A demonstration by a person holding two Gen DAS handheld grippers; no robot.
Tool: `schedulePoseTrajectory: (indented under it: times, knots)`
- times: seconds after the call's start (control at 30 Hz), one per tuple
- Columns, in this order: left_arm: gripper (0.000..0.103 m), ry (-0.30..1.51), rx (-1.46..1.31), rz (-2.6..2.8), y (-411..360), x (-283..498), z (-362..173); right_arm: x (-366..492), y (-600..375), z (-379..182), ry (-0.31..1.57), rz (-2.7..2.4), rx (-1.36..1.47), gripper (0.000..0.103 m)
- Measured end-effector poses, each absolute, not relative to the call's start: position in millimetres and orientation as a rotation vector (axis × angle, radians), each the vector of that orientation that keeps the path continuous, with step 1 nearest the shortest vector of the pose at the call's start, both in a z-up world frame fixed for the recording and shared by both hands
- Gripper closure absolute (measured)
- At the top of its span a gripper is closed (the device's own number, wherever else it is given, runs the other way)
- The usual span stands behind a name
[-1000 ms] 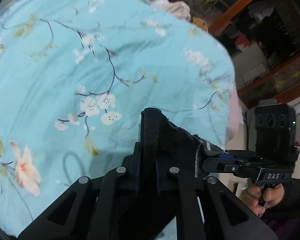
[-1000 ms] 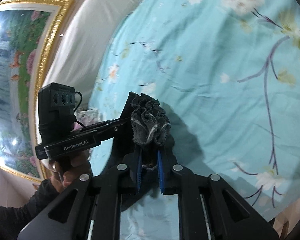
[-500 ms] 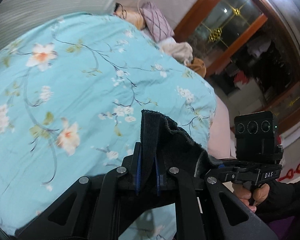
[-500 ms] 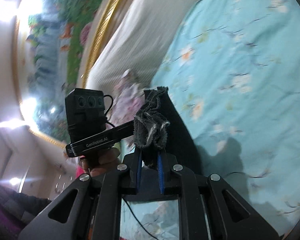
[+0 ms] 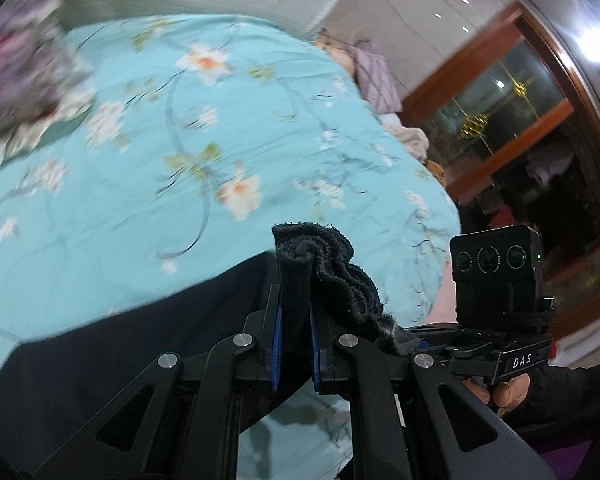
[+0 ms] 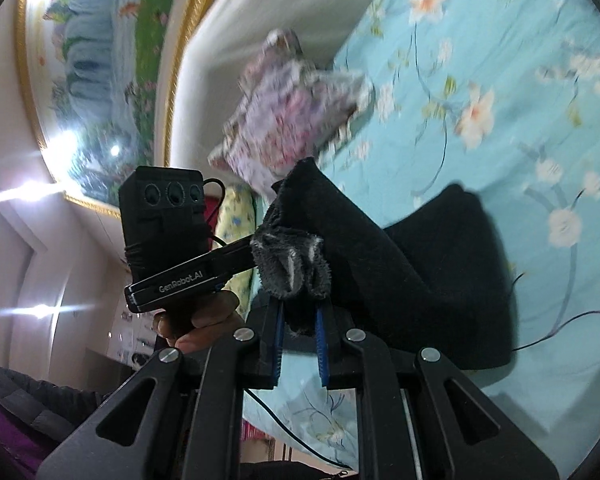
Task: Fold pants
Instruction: 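Lift the cuff with the right tool and fold it over toward the waistband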
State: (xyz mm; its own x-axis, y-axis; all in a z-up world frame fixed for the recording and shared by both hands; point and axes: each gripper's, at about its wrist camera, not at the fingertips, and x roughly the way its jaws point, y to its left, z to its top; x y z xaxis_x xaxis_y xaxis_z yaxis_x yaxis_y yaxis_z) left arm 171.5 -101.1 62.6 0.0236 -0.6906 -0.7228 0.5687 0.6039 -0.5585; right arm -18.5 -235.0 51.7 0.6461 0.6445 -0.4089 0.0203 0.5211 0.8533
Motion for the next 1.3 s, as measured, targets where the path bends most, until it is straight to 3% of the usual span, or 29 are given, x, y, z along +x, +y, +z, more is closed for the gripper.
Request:
schedulePoseTrajectory:
  times: [0.97, 1.3]
  knots:
    - [0.096, 1.379, -0.333, -0.663, 1.3, 161.8, -39.5, 43.8, -169.2, -30.0, 1.178, 0.420, 0.775, 0.084]
    - [0.096, 1.357, -0.409, -0.589, 26.7, 149.2, -33.9, 52.0, -153.7, -25.0, 1.182, 0.444, 0.743, 0.059]
